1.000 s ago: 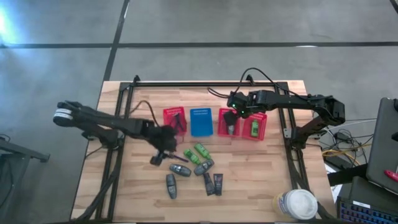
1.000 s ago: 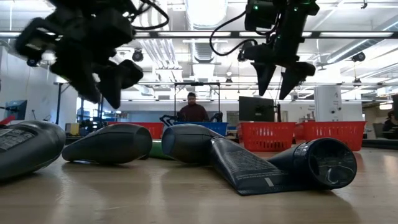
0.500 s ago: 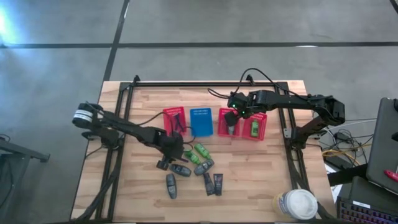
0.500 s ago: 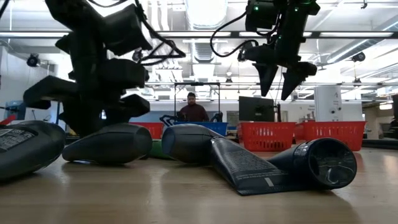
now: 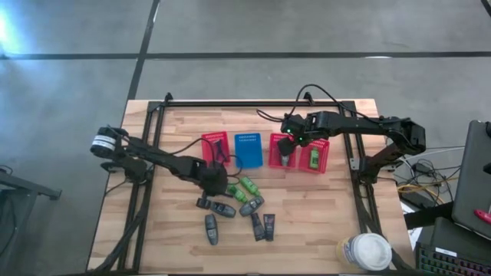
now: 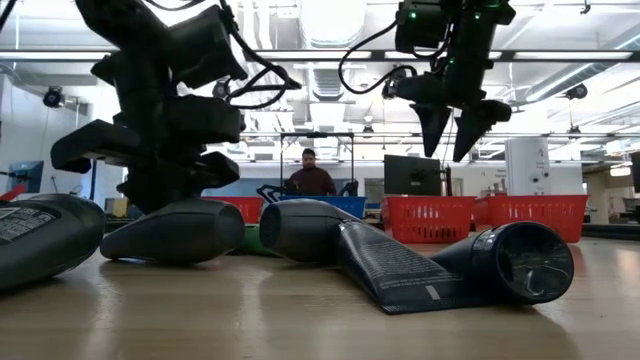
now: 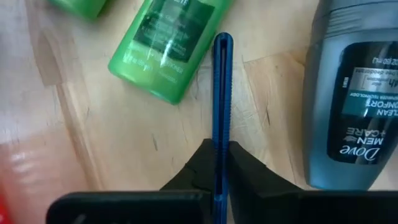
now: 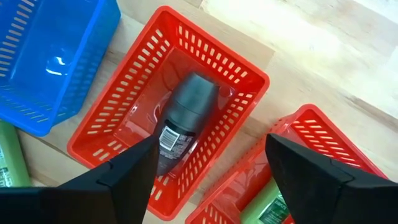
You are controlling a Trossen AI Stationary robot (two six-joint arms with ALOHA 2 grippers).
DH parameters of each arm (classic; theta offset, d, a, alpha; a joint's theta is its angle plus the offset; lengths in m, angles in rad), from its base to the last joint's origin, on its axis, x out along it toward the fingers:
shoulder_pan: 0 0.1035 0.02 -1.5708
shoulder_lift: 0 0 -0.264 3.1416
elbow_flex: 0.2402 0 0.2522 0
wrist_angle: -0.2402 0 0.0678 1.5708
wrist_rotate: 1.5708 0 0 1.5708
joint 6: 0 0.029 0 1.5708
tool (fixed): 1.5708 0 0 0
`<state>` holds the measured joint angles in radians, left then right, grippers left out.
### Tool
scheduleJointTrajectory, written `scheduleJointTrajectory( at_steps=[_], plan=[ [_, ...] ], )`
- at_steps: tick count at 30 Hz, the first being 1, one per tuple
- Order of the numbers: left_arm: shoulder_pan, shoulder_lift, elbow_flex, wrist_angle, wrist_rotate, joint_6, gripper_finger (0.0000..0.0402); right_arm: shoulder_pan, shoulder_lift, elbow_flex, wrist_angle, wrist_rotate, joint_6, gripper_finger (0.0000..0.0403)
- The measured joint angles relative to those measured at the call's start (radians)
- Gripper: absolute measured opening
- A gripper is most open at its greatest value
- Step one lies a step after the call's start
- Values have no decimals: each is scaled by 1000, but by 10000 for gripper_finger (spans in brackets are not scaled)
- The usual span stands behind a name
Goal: Pick & Place Travel size toiletries
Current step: Put the blue razor into the left red bin
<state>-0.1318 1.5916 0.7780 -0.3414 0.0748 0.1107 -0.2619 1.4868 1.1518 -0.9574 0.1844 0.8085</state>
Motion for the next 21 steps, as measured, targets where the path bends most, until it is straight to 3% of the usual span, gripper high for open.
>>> scheduleJointTrajectory(
  at_steps=[4, 8, 12, 14, 16, 19, 21],
  plan=[
    [0, -51, 19, -142, -10, -105, 23, 0, 0, 0, -11, 0, 0, 280],
    [0, -191, 30, -207, -50, -335, 20, 0, 0, 0, -12, 0, -4, 274],
    [49, -344, 15, -206, -164, -843, 20, 0, 0, 0, -11, 5, -6, 269],
    [85, -410, 6, -198, -265, -1125, 23, 0, 0, -1, -9, 22, -8, 267],
    [117, -456, -12, -197, -374, -1297, 25, -1, 0, -1, -7, 28, -8, 265],
    [173, -494, -55, -112, -483, -1369, 23, -1, 0, -1, 4, 36, -8, 266],
    [218, -492, -92, -23, -485, -1372, 21, -1, 0, -1, 5, 42, -8, 271]
  ],
)
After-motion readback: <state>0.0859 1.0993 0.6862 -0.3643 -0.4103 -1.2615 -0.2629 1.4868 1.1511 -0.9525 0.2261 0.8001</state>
